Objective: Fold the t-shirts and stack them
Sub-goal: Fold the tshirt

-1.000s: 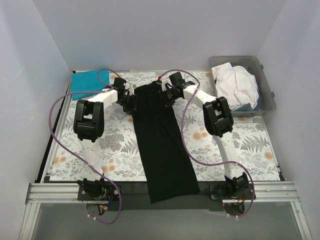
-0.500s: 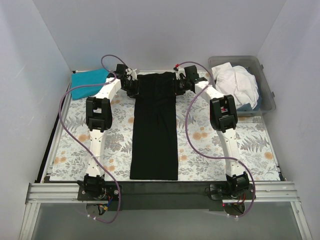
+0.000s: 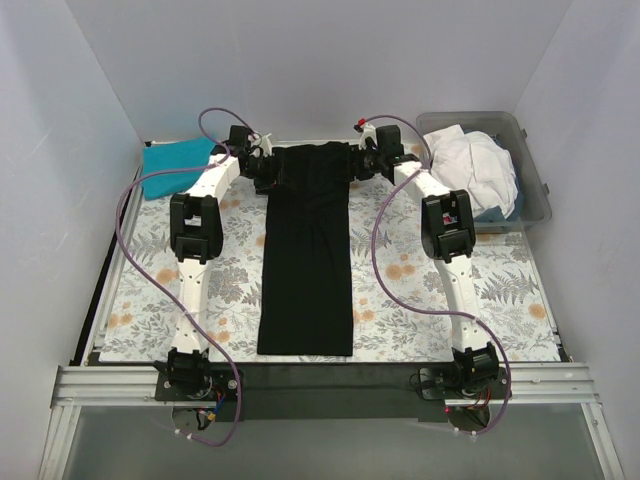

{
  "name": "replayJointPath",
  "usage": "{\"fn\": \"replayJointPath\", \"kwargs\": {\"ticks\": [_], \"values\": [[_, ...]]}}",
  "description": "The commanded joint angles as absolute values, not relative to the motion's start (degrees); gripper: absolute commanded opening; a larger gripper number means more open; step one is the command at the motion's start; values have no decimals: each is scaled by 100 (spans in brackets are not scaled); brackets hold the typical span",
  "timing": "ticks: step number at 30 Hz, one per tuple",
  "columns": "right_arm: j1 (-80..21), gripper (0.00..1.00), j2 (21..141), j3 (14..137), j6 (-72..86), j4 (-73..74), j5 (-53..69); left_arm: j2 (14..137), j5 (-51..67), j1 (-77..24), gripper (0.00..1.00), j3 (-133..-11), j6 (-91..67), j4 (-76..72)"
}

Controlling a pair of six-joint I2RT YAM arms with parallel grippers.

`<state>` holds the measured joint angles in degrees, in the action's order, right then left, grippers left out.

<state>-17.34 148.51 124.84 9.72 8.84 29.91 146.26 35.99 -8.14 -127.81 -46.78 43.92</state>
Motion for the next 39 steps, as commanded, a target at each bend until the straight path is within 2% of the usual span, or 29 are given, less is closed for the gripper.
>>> {"fn": "replayJointPath", "kwargs": {"ticks": [1, 2, 3, 8, 11, 14, 16, 17, 18, 21, 22, 23, 25, 28, 29, 32, 34, 37, 39], "values": [[-1740, 59, 14205, 12561, 748, 554, 3225, 14022, 3593, -607, 70, -12832, -4570, 4184], [-1740, 65, 13994, 12455, 686, 562, 3269, 13818, 3751, -537, 91, -12710, -4570, 4131], [-1740, 68, 13531, 12341, 625, 589, 3296, 13599, 3901, -484, 96, -12639, -4570, 3992], [-1977, 87, 11903, 11244, -499, 1290, 3156, 11684, 4885, -115, 97, -11648, -4334, 3543], [-2293, 98, 10752, 10646, -1342, 1862, 2997, 10392, 5516, 254, 98, -10445, -3685, 3244], [-2548, 98, 9495, 9530, -2082, 2117, 2822, 9144, 5065, 387, 98, -9337, -3113, 3243], [-2654, 98, 8782, 9003, -2714, 2755, 3136, 8346, 4772, 396, 98, -8679, -2518, 3600], [-2767, 98, 8624, 8930, -2916, 3099, 3146, 8141, 4912, 404, 98, -8536, -1931, 4047], [-2890, 98, 8370, 8817, -3423, 3451, 3146, 7947, 5174, 369, 98, -8343, -602, 5087], [-3523, 98, 7606, 7624, -3997, 4025, 2770, 7148, 4819, 81, 97, -7237, 1065, 6446], [-3751, 98, 7463, 6976, -4269, 4226, 2734, 6632, 4729, 79, 96, -6911, 1368, 6599], [-3831, 98, 7262, 6691, -4367, 4288, 2681, 6331, 4659, -191, 94, -6169, 1597, 6722], [-4095, 98, 7102, 6173, -4473, 4342, 2689, 5307, 4527, -333, 94, -5444, 2493, 7013], [-4534, 92, 6987, 5538, -4509, 4298, 2926, 4110, 4483, -562, 94, -4274, 3513, 7224], [-4648, 88, 7031, 5363, -4483, 4246, 2927, 3922, 4474, -623, 91, -4063, 3803, 7294], [-5342, 85, 7250, 4959, -4465, 3754, 2437, 3673, 4325, -668, 85, -3324, 3675, 6901], [-5903, 84, 7382, 4896, -4377, 3395, 1823, 4154, 4307, -677, 83, -3234, 3534, 6636], [-6247, 82, 7471, 4913, -4079, 3043, 1662, 4814, 4263, -686, 78, -3278, 3453, 6477], [-6485, 78, 7453, 4704, -4000, 2884, 1574, 4843, 4254, -703, 77, -3182, 3639, 6294]]}}
